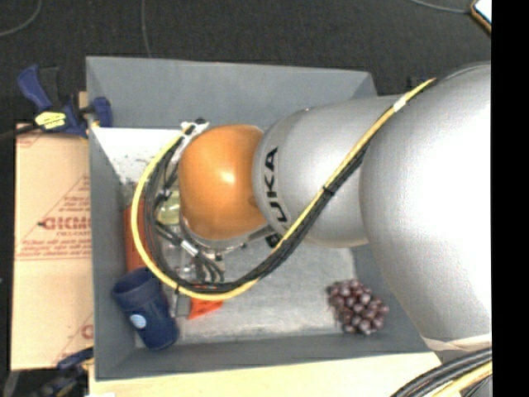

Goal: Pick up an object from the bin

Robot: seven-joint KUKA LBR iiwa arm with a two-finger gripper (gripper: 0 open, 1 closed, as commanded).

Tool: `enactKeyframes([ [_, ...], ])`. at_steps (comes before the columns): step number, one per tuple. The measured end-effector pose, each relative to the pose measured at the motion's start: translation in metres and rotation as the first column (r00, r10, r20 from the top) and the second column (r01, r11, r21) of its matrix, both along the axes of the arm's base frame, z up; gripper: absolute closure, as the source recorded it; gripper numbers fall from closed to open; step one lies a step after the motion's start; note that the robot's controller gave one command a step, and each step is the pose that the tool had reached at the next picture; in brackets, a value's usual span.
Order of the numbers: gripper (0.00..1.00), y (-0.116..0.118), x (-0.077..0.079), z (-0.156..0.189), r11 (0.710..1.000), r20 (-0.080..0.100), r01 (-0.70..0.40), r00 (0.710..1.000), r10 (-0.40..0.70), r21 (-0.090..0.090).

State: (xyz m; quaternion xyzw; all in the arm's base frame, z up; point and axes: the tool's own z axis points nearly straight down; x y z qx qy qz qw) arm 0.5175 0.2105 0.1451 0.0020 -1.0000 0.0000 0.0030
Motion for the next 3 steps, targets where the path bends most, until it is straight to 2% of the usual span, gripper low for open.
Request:
enactKeyframes([
  [1,0.0,-0.001,0.002,0.005,1.0,0.008,0.006,1.0,-0.006,0.002],
  [2,0.0,-0.066,-0.008,-0.076,0.941,0.003,-0.338,0.941,0.338,0.0],
  [3,0.0,-0.052,-0.013,-0.03,0.975,0.01,-0.224,0.974,0.224,0.003],
])
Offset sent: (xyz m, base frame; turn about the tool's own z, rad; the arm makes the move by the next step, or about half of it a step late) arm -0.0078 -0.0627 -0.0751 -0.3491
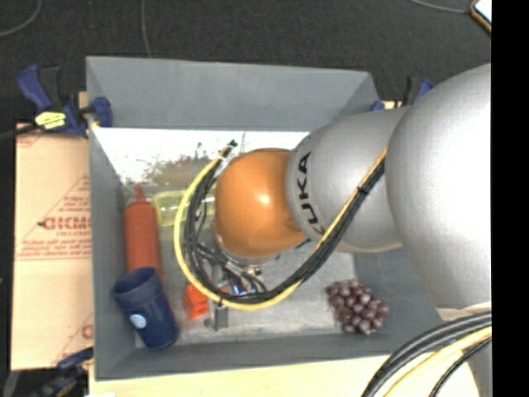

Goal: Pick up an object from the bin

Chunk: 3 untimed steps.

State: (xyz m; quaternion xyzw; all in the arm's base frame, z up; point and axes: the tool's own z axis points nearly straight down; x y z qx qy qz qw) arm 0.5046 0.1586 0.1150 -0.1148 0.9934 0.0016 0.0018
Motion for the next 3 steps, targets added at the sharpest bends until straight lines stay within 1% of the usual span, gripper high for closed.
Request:
enactKeyframes([
  [1,0.0,-0.0107,0.0029,-0.0364,0.996,-0.009,-0.092,0.996,0.092,-0.003],
  [2,0.0,-0.0204,0.0086,-0.0445,0.996,0.0,-0.09,0.996,0.09,0.0],
  [3,1.0,-0.0142,0.0063,-0.0391,0.996,-0.002,-0.089,0.996,0.089,0.001],
])
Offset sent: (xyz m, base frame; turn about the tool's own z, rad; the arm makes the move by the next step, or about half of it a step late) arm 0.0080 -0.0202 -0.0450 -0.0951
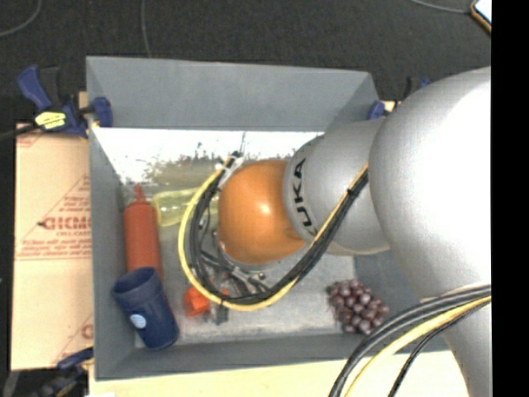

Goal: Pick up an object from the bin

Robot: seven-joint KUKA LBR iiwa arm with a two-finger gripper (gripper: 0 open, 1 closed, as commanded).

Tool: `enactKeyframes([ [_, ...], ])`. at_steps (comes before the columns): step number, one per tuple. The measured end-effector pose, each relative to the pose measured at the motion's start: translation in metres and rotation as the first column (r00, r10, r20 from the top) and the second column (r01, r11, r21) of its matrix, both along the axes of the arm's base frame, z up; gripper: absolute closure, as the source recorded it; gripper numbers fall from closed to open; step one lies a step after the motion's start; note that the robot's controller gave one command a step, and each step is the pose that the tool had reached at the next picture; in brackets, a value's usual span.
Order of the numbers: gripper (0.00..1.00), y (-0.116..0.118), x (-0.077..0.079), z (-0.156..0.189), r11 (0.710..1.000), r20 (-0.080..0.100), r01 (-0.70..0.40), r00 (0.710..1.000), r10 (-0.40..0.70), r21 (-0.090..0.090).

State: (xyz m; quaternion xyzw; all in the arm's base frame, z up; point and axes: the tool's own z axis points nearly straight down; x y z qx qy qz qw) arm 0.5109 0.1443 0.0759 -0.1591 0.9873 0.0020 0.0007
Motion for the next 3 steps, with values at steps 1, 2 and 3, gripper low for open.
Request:
enactKeyframes([
  [1,1.0,0.0,0.0,0.0,1.0,0.0,0.002,1.0,-0.002,0.0],
  [2,1.0,-0.001,-0.003,0.018,1.0,-0.01,0.004,1.0,-0.004,-0.003],
  [3,1.0,-0.001,0.001,0.067,1.0,0.001,0.006,1.0,-0.006,0.0],
])
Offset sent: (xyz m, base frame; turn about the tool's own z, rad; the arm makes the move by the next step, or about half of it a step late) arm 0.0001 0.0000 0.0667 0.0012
